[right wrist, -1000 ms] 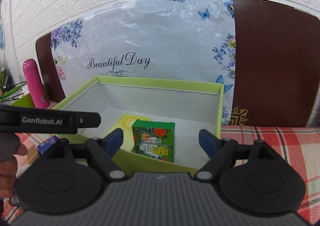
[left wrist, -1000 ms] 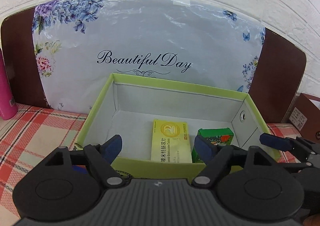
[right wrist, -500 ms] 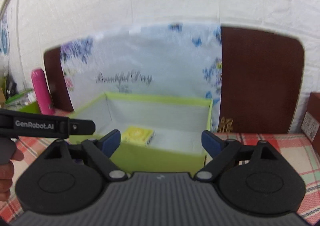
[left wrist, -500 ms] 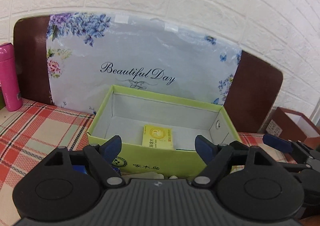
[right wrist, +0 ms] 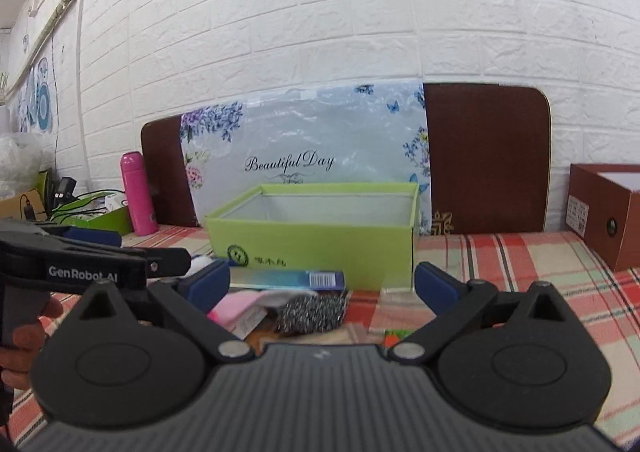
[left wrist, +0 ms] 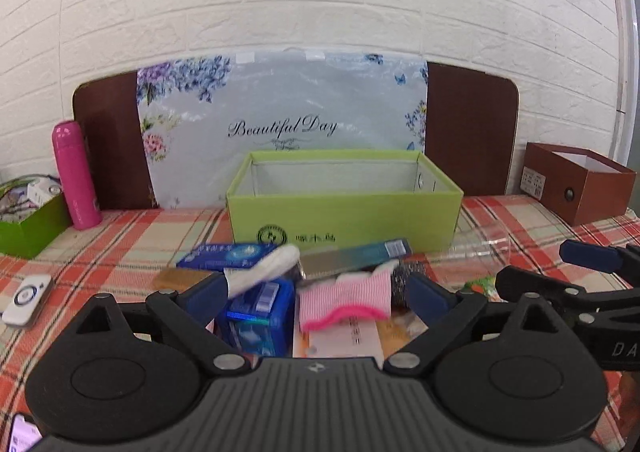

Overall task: Organize objects
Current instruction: 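Move the right gripper to the tan bottle box while the left reaches the orange-white box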

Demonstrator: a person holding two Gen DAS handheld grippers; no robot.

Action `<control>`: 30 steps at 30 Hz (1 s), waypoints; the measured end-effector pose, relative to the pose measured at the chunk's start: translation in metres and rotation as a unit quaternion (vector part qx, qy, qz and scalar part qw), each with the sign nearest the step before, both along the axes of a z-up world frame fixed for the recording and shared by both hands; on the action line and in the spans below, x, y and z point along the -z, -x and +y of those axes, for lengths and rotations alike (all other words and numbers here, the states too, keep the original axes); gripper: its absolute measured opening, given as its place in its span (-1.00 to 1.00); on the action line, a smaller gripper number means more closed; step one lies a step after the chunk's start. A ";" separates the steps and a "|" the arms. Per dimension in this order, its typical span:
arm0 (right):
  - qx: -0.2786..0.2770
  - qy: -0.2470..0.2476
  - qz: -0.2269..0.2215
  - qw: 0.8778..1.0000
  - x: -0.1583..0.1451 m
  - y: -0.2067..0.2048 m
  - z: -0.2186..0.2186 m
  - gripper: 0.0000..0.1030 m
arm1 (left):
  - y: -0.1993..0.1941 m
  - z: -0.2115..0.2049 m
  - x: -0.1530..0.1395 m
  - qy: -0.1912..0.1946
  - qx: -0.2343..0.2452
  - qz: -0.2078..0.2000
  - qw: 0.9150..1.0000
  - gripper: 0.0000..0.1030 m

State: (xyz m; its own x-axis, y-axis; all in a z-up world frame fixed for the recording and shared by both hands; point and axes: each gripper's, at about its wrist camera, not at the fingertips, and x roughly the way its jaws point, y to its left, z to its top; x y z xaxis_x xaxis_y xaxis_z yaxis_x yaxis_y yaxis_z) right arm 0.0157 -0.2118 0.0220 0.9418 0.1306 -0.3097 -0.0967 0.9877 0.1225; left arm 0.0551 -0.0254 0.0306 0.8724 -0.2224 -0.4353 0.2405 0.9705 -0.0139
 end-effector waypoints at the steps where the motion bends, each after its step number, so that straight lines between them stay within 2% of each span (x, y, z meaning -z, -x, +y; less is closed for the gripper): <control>1: 0.002 -0.007 0.009 1.000 0.006 0.005 0.000 0.96 | 0.004 0.004 0.006 0.009 -0.003 0.011 1.000 0.91; 9: 0.013 -0.013 0.071 0.997 0.037 0.025 0.008 0.91 | 0.006 0.021 0.040 0.049 -0.027 0.092 0.994 0.91; 13: 0.010 -0.013 0.126 0.992 0.045 0.032 0.014 0.67 | -0.003 0.015 0.040 0.059 -0.019 0.097 0.993 0.91; 17: -0.010 -0.026 0.120 0.992 0.021 0.063 0.005 0.67 | -0.009 0.009 0.042 0.044 -0.010 0.095 0.995 0.91; 19: -0.002 -0.022 0.115 0.993 0.004 0.080 -0.007 0.70 | -0.011 0.011 0.043 0.046 -0.011 0.100 0.994 0.91; 22: 0.001 -0.026 0.124 0.992 -0.015 0.100 -0.027 1.00 | -0.013 0.017 0.045 0.061 -0.018 0.106 0.992 0.91; 23: -0.002 -0.027 0.133 0.991 -0.015 0.100 -0.031 1.00 | -0.014 0.017 0.046 0.065 -0.021 0.110 0.992 0.91; 27: -0.011 -0.027 0.172 0.985 0.019 0.073 -0.023 1.00 | -0.012 0.016 0.045 0.059 -0.019 0.112 0.992 0.91; 30: -0.026 -0.033 0.164 0.986 0.045 0.044 0.001 0.99 | -0.011 0.018 0.044 0.049 -0.022 0.106 0.993 0.91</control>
